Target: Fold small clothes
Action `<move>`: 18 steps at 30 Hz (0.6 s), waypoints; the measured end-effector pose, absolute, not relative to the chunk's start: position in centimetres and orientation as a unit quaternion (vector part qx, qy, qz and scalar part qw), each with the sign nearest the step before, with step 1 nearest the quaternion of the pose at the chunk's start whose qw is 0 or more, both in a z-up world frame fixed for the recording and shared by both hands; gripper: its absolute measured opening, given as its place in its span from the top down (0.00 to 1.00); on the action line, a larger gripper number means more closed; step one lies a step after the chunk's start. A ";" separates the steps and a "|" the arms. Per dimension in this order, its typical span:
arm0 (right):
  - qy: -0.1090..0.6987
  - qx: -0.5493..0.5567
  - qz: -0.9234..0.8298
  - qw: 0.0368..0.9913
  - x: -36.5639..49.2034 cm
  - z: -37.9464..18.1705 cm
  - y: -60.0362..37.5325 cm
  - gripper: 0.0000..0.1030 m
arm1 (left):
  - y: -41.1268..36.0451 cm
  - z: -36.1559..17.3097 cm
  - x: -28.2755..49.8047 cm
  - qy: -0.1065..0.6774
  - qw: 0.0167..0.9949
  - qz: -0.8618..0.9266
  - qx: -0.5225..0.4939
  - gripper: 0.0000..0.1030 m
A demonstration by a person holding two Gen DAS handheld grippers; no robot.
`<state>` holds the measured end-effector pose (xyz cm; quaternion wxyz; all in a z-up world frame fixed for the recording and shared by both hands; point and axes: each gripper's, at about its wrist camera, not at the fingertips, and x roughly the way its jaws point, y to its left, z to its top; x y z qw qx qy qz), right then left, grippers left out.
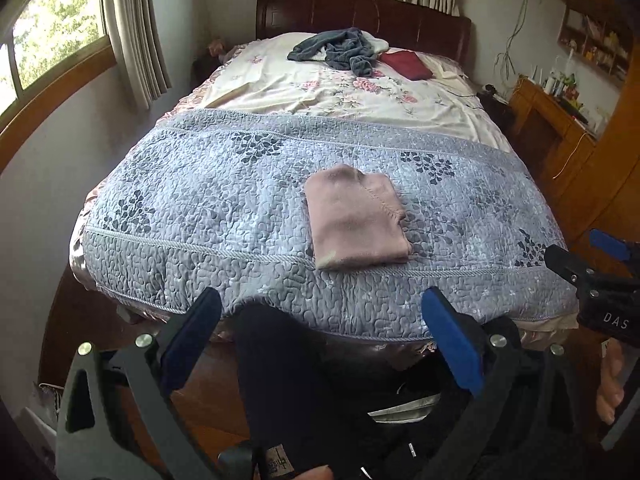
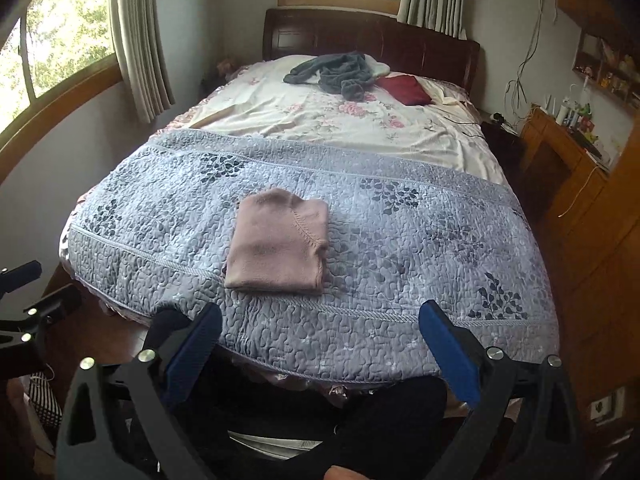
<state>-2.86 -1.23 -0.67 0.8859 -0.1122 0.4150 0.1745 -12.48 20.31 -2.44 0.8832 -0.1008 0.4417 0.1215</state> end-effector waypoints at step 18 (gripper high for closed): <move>0.412 -0.115 0.182 0.885 -2.9 -0.9 -0.5 0.04 | 21.0 -3.1 -12.1 0.447 0.879 0.121 -0.109 0.03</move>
